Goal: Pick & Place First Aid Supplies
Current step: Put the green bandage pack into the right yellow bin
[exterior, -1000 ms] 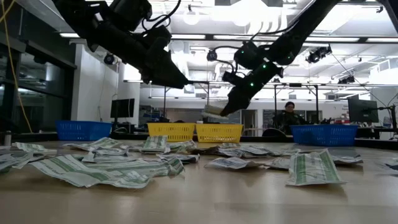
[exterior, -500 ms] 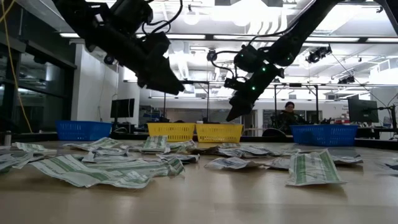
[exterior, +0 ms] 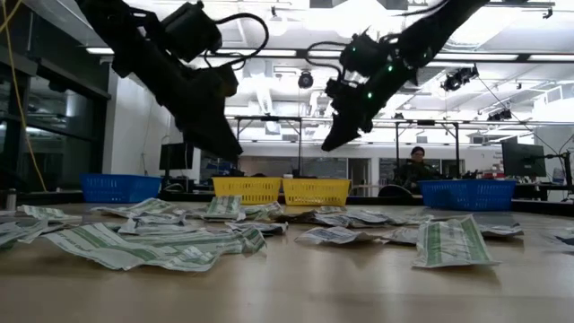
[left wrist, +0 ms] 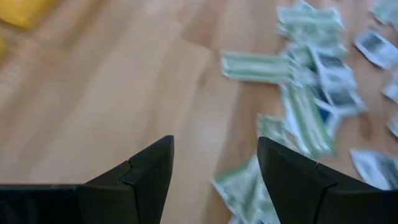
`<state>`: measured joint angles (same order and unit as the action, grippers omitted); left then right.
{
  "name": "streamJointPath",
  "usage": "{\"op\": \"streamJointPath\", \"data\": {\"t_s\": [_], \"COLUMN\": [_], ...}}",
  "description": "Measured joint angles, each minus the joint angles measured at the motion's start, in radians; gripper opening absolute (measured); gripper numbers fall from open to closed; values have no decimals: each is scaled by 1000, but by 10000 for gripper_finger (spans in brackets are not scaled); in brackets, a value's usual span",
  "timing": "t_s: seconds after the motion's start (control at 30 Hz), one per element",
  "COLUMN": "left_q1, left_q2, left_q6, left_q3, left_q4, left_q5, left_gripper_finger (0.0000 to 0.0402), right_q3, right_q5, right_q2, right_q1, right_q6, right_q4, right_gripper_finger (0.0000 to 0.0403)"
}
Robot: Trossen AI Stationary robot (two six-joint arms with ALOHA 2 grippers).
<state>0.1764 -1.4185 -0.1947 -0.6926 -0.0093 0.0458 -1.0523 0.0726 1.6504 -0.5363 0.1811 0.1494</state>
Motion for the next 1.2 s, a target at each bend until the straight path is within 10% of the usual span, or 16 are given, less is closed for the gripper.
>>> {"op": "streamJointPath", "data": {"t_s": [0.8, 1.2], "left_q1": [179, 169], "left_q2": [-129, -185], "left_q6": [13, -31], "left_q3": [-1, 0], "left_q4": [-14, 7], "left_q5": [591, 540], "left_gripper_finger": [232, 232], "right_q3": [0, 1], "right_q5": [-80, -120], "right_q2": [-10, -10], "right_q1": [364, 425], "right_q6": [-114, -133], "right_q4": [211, 211], "right_gripper_finger": [149, 149]}}
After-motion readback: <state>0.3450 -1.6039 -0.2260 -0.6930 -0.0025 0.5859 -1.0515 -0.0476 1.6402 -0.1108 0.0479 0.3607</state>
